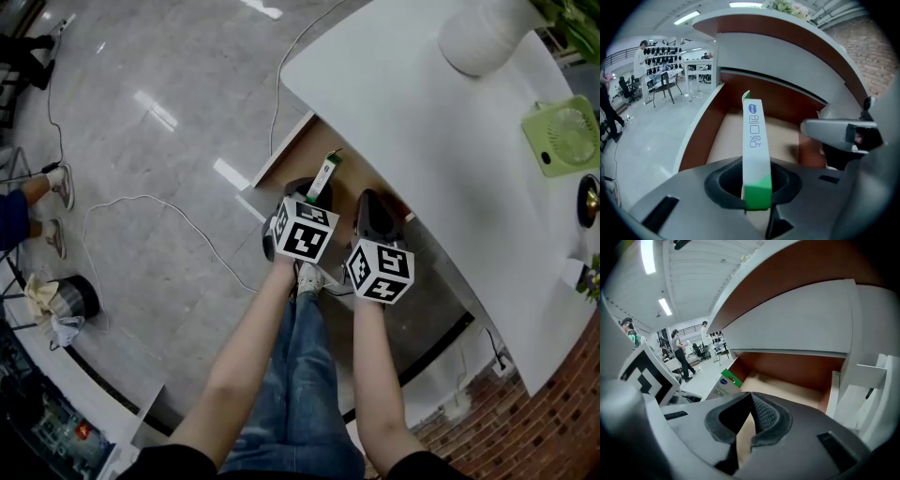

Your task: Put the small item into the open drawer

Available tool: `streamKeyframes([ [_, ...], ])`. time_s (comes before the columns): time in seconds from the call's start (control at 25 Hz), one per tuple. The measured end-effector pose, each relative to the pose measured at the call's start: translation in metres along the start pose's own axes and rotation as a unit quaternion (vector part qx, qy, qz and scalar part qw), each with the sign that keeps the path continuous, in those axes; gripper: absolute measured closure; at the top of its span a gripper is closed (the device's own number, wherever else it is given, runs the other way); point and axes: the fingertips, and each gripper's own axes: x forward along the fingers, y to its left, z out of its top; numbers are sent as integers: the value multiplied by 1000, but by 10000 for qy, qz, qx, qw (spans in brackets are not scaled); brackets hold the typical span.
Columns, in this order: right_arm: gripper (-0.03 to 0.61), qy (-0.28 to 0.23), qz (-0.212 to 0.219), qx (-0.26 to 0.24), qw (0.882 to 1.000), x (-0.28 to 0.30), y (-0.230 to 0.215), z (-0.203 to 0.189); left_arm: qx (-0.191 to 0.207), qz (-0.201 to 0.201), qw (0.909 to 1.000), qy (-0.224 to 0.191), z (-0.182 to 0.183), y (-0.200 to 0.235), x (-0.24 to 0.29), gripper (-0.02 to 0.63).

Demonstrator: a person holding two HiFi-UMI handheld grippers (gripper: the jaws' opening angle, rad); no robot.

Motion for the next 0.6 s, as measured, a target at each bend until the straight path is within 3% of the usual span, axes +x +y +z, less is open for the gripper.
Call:
streamKeyframes([
  [0.6,577,85,-156,91,9998,4,-6,-4,-69,-242,9960,860,-22,-1,44,515],
])
